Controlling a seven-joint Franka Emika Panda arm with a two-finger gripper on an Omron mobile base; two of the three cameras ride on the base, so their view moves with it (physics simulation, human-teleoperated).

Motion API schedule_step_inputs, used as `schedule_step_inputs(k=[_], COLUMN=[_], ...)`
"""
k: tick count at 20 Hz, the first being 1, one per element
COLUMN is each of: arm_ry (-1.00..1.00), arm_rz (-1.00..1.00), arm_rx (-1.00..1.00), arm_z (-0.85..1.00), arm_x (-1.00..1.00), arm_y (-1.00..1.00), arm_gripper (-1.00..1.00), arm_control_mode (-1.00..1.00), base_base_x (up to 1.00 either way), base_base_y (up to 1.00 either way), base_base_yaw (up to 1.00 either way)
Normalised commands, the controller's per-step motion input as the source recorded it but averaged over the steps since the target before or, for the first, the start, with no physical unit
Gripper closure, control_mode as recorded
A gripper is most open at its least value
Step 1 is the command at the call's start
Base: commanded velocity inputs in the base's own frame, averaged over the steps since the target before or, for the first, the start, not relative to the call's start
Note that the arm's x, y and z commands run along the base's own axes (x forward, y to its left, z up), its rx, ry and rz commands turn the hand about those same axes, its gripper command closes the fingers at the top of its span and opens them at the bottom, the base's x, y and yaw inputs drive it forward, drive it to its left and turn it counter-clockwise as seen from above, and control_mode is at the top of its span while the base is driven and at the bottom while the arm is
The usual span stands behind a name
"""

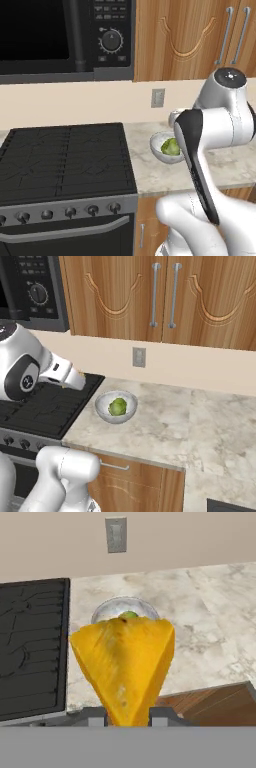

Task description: Pick the cheese from the fridge and the cheese grater from the cabinet and place them next to the salad bowl.

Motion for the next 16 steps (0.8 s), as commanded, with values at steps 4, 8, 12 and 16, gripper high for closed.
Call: schedule_step_inputs(k=[4, 8, 12, 16], arm_ry=[0.18, 0.0, -0.02, -0.01], arm_rz=[-0.04, 0.0, 0.0, 0.0], arm_rx=[0.01, 0.02, 0.0, 0.02], arm_z=[-0.31, -0.38, -0.46, -0.56], arm_x=[-0.03, 0.0, 0.0, 0.01], arm_y=[-0.54, -0.59, -0.55, -0.54], arm_gripper=[1.0, 1.0, 1.0, 1.0], arm_control_mode=[-1.0, -1.0, -1.0, -1.0], base_base_x=[0.0, 0.0, 0.0, 0.0], base_base_y=[0.0, 0.0, 0.0, 0.0], base_base_yaw=[0.0, 0.0, 0.0, 0.0])
